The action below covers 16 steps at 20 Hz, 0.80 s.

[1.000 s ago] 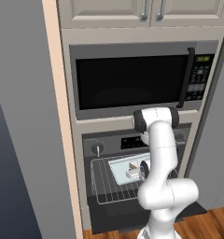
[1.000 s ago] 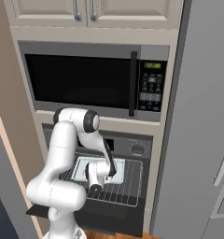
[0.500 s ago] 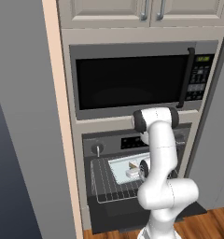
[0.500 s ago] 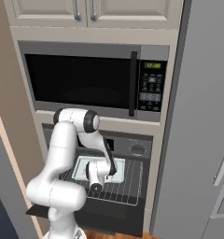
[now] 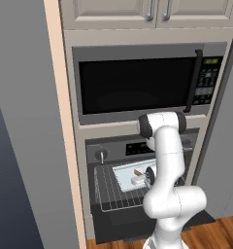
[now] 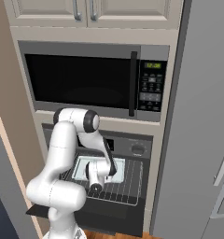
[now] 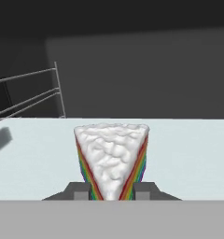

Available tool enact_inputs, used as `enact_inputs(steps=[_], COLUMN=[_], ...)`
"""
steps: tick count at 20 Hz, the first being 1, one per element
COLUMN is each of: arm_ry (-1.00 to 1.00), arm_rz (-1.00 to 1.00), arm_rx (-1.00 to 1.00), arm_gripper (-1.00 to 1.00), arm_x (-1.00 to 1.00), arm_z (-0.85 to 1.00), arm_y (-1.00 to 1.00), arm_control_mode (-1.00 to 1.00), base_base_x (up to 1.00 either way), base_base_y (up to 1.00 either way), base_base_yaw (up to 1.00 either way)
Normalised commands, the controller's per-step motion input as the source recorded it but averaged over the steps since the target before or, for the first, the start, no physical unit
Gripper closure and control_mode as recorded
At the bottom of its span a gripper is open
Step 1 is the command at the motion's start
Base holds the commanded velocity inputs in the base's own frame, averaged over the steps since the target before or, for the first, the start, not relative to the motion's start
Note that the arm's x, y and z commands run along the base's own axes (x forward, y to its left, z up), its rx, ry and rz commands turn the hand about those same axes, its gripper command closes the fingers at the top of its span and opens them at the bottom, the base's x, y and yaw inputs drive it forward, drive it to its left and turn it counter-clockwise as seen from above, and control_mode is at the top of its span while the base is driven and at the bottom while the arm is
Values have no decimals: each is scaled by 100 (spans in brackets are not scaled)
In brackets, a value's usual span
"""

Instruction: Take the baked cake out of the oven and place it on the plate for cooling. Then close the oven door.

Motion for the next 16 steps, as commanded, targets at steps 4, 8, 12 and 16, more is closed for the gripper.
enact_inputs(steps=[4,8,12,16], arm_ry=[0,0,0,0], arm_rz=[0,0,0,0], arm_rx=[0,0,0,0], arm_gripper=[100,100,100,100], arm_x=[-31,-33,-36,-38], arm_z=[19,21,7,0], arm_y=[-11,-11,-22,-26], arm_control_mode=[-100,-100,-100,-100], base_base_x=[0,0,0,0], base_base_y=[0,0,0,0], base_base_yaw=[0,0,0,0])
